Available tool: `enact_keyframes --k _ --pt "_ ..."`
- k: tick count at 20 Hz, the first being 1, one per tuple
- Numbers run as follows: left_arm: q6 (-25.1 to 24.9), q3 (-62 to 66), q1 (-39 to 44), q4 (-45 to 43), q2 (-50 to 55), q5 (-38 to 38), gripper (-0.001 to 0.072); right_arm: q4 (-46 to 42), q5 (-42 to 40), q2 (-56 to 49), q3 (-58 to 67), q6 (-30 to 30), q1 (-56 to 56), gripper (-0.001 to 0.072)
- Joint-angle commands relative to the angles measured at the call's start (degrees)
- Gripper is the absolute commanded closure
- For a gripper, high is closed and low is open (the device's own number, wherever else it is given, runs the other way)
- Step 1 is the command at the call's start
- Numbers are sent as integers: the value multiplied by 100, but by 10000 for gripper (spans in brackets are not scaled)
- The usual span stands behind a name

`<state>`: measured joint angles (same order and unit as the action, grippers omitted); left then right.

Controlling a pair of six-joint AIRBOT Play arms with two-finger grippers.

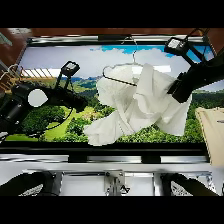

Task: Fold the shirts.

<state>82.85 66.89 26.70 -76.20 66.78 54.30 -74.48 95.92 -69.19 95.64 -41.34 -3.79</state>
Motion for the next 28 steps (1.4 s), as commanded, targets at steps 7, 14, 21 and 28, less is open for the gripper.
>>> enact_keyframes --k 7,14,21,28 --pt "393 -313 494 3390 1353 -2035 149 448 129 713 7 -754 4 637" --pt "-140 -188 673 4754 2063 -2656 149 452 374 894 7 -1019 4 637" --pt "-321 549 909 5302 2765 -2767 150 516 577 894 7 -1272 4 637" --pt "-1261 796 887 5316 3088 -2555 149 514 706 894 7 -1309 4 637"
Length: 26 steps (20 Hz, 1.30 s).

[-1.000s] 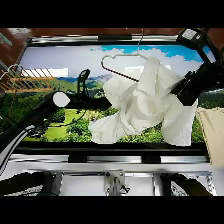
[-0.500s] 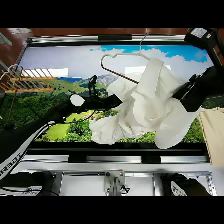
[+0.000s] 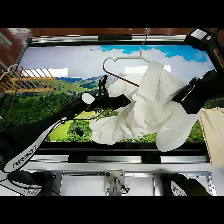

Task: Fold the shirts.

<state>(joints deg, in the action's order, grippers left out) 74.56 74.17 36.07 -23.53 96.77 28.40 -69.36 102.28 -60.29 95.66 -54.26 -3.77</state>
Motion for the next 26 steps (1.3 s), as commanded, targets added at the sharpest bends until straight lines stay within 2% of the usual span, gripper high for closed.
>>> enact_keyframes --k 1,4,7,9,11,14,16,18,19,20,22,24,26 --pt "-463 66 -83 48 90 33 149 2 72 4 4 -15 2 637" --pt "-555 66 -103 85 92 -229 148 -13 61 4 4 31 2 637" --pt "-560 70 -15 522 149 -509 147 -11 55 4 4 144 2 637" --pt "-557 105 57 713 289 -433 146 11 9 4 4 162 2 637" --pt "-555 133 129 756 422 -374 92 50 -31 4 4 175 2 637" --pt "-608 138 144 1113 476 -385 91 170 -48 28 4 210 2 637" --pt "-920 138 144 1449 485 -387 93 177 -87 52 4 284 2 637" --pt "-964 138 149 1954 549 -376 115 175 -107 52 4 321 2 637" --pt "-960 138 160 2221 588 -374 200 175 -151 52 4 341 2 637" --pt "-962 138 170 2566 638 -369 212 173 -170 52 4 350 2 637" --pt "-1071 160 168 3270 767 -155 430 131 -173 52 4 352 2 637" --pt "-1668 216 166 3871 872 247 648 105 -175 52 4 352 2 637" --pt "-2070 221 136 4026 866 516 651 50 -175 52 4 352 2 637"
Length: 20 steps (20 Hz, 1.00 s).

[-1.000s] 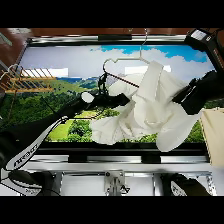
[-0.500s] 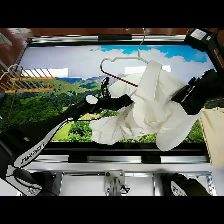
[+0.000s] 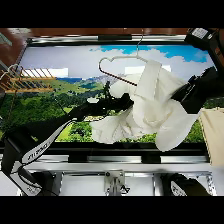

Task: Fold the shirts.

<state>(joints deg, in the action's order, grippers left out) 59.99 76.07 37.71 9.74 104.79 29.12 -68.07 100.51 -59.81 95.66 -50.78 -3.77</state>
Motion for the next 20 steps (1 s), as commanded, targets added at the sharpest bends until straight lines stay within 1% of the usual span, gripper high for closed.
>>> enact_keyframes --k 1,3,5,7,8,10,13,16,18,20 --pt "-769 28 -63 684 48 483 652 -153 4 4 4 2 2 637" --pt "-820 28 -188 570 -28 385 653 -385 2 4 4 0 2 637" --pt "-815 15 -409 212 -227 197 653 -505 -33 4 4 -37 2 637" --pt "-811 15 -793 -713 -553 140 653 -487 -92 4 4 -111 2 637" --pt "-713 15 -1051 -1244 -730 203 653 -420 -157 4 4 -111 2 637" --pt "-352 17 -1556 -1840 -992 442 652 -258 -356 4 4 -107 2 637" --pt "-328 17 -2179 -1882 -1193 905 652 44 -459 4 4 -107 2 637" --pt "-267 20 -2623 -1875 -1381 907 652 269 -422 4 4 -48 2 638" --pt "-293 22 -2787 -1878 -1521 905 652 470 -358 4 4 186 2 638" --pt "-509 116 -2811 -1878 -1631 905 651 640 -297 4 4 284 2 638"
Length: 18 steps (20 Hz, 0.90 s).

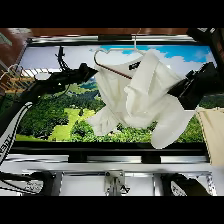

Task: Fold the shirts.

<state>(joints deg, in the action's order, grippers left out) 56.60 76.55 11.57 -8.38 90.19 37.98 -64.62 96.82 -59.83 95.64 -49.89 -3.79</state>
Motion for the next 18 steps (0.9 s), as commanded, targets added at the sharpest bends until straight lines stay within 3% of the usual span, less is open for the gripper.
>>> enact_keyframes --k 1,11,14,16,18 --pt "-199 160 -192 -70 -188 20 651 286 118 7 7 192 4 638" --pt "-275 859 -321 -68 -472 201 651 -535 243 0 0 98 4 638" --pt "-531 874 -164 201 -765 474 651 -490 120 0 0 -208 4 638" --pt "-1128 1016 190 522 -955 466 651 -466 24 0 0 -444 4 638" --pt "-1266 1370 614 538 -1014 476 650 -437 4 0 0 -592 4 639"
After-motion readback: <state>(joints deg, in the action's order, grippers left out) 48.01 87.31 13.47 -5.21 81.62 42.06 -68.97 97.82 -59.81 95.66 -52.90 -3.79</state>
